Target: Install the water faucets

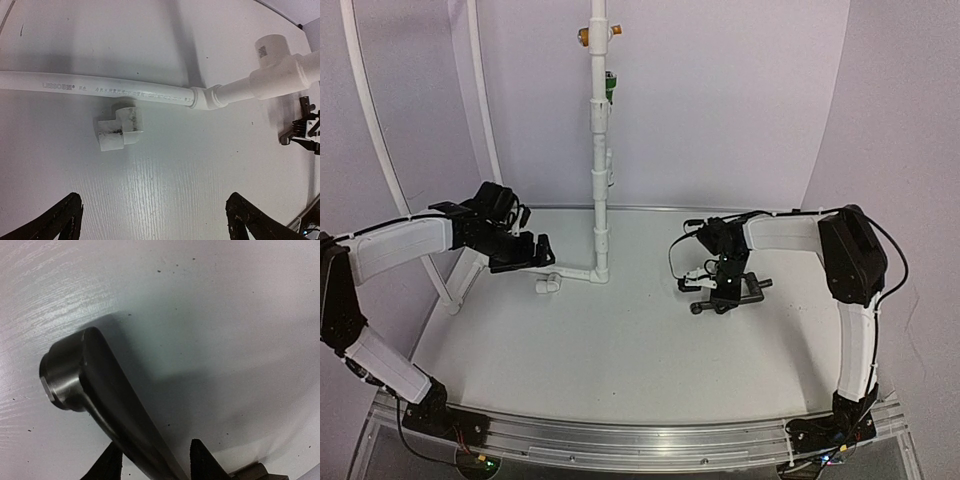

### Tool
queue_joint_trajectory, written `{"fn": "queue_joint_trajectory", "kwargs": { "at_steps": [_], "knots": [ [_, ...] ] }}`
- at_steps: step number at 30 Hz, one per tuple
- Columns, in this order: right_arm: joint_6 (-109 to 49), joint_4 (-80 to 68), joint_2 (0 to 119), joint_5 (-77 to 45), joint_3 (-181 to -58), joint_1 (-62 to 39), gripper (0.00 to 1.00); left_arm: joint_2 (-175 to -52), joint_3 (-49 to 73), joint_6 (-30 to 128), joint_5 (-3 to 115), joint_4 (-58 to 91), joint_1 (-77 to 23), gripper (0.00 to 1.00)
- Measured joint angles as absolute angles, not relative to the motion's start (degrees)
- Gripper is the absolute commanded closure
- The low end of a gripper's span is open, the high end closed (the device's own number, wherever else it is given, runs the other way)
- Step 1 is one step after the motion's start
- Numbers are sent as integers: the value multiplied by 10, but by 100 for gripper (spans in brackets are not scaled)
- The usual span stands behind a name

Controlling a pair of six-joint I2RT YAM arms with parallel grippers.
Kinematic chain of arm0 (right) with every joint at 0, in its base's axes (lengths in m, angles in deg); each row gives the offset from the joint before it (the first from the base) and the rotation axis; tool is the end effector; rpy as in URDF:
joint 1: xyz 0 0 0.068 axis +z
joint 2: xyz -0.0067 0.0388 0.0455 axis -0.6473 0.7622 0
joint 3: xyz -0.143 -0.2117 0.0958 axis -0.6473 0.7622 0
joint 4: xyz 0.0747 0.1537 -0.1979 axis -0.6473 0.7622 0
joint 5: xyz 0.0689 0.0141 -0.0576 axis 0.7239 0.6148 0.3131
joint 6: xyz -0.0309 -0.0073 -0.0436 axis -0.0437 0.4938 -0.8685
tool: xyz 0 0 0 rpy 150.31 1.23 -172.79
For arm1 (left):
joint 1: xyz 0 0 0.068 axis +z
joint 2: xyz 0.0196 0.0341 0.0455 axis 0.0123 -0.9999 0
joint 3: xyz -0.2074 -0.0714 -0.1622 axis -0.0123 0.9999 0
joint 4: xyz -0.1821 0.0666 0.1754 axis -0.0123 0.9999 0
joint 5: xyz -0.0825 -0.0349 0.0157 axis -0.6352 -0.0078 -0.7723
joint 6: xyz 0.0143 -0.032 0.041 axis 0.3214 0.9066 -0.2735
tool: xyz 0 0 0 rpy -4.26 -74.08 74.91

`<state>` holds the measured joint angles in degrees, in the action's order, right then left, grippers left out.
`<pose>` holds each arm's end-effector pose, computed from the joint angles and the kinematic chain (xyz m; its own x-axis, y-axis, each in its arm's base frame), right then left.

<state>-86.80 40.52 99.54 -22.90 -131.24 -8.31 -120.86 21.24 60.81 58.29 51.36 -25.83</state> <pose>0.3475 0.2182 0.1459 -0.1277 -0.9848 -0.1179 -0.9833 0.1413 -0.1150 0.2740 -0.1328 0.2612 -0.8527 -0.0292 -0.5215 0.1607 0.9353 -0.3152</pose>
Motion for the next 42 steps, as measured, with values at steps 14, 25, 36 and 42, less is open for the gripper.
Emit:
{"fn": "queue_joint_trajectory", "kwargs": {
  "at_steps": [14,25,36,42],
  "knots": [
    [-842,401,983,-189,-1281,-80,86,-1406,103,561,671,558,-257,12],
    [-800,401,960,-151,-1244,-52,89,-1493,25,509,669,565,-257,31],
    [-752,407,952,-76,-1232,-29,88,-1534,23,483,658,565,-266,45],
    [-735,410,947,-54,-1225,-17,76,-1535,7,473,666,564,-288,54]
  ]
}}
